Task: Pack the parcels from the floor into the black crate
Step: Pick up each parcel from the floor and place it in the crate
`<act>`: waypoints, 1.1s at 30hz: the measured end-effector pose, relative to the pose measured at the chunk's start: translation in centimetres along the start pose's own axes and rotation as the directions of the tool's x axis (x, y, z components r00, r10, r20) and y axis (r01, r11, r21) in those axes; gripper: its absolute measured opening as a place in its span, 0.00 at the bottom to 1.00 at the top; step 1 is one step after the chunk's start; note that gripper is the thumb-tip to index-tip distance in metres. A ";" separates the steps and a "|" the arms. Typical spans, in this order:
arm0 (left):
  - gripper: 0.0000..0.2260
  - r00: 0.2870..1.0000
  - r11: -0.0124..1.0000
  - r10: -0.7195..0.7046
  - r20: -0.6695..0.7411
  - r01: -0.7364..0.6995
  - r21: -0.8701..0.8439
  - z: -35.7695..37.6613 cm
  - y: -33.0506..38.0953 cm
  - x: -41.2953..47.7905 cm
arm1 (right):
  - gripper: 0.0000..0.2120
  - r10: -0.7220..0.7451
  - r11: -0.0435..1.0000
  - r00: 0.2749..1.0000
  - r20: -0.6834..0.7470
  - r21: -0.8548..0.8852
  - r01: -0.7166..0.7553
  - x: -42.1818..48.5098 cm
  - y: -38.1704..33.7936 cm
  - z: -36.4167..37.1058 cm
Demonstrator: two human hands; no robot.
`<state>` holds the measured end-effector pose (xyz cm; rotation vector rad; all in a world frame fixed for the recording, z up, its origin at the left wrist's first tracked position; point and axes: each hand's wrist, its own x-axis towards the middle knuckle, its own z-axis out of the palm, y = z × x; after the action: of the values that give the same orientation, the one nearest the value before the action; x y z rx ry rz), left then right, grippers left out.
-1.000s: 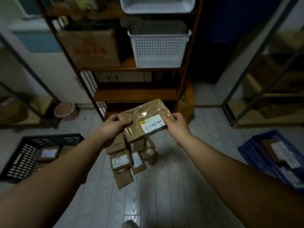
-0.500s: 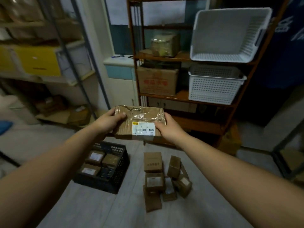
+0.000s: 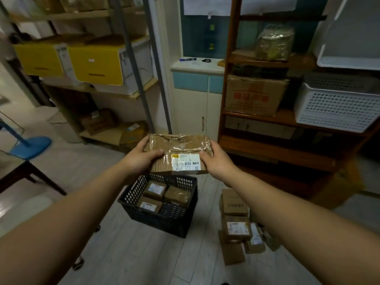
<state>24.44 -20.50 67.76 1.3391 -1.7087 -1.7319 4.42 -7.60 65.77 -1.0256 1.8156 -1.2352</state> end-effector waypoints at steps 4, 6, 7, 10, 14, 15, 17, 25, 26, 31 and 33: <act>0.34 1.000 1.000 -0.027 -0.002 0.027 0.016 -2.4 -0.7 3.5 | 0.21 0.007 0.999 1.000 0.020 -0.031 -0.007 4.2 0.4 2.5; 0.33 0.999 0.999 -0.037 -0.006 0.037 0.040 -3.6 -0.5 5.6 | 0.22 0.007 1.000 0.999 0.031 -0.020 -0.006 6.7 0.9 3.7; 0.32 0.999 0.998 -0.041 -0.010 0.042 0.056 -4.3 -0.4 6.7 | 0.22 0.005 1.000 0.999 0.035 -0.011 -0.005 8.1 1.0 4.4; 0.31 0.998 0.993 -0.057 -0.041 0.060 0.097 -6.5 0.3 10.3 | 0.23 0.012 1.000 0.999 0.048 -0.001 -0.012 12.7 0.9 6.4; 0.31 0.992 0.986 -0.099 -0.075 0.108 0.124 -9.8 1.1 14.8 | 0.26 0.024 0.999 0.995 0.098 -0.042 -0.020 18.2 0.1 8.9; 0.30 0.992 0.986 -0.103 -0.077 0.112 0.127 -10.2 1.2 15.6 | 0.31 0.017 0.997 0.995 0.100 -0.070 -0.010 19.0 0.0 9.1; 0.29 0.992 0.984 -0.113 -0.061 0.120 0.135 -11.1 1.1 17.5 | 0.44 -0.023 0.983 0.991 0.129 -0.177 0.046 20.6 0.1 9.5; 0.22 0.976 0.960 -0.180 0.124 0.146 0.240 -14.9 -0.3 27.0 | 0.57 -0.031 0.805 0.981 0.193 -0.576 0.139 25.5 2.0 13.4; 0.20 0.973 0.956 -0.180 0.147 0.138 0.258 -15.4 -0.7 28.3 | 0.58 -0.011 0.790 0.987 0.160 -0.604 0.106 25.9 2.2 14.3; 0.22 0.913 0.933 -0.278 0.300 0.182 0.310 -18.5 -3.4 33.6 | 0.57 0.068 0.666 0.995 0.071 -0.746 0.007 27.1 3.5 19.8; 0.24 0.890 0.921 -0.309 0.336 0.191 0.341 -19.4 -4.7 35.0 | 0.57 0.100 0.646 0.992 0.079 -0.764 -0.004 27.3 4.4 21.6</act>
<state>24.62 -58.49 54.30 1.4788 -2.1672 -2.0552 10.28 -39.33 52.06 -1.4305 2.3047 -0.2926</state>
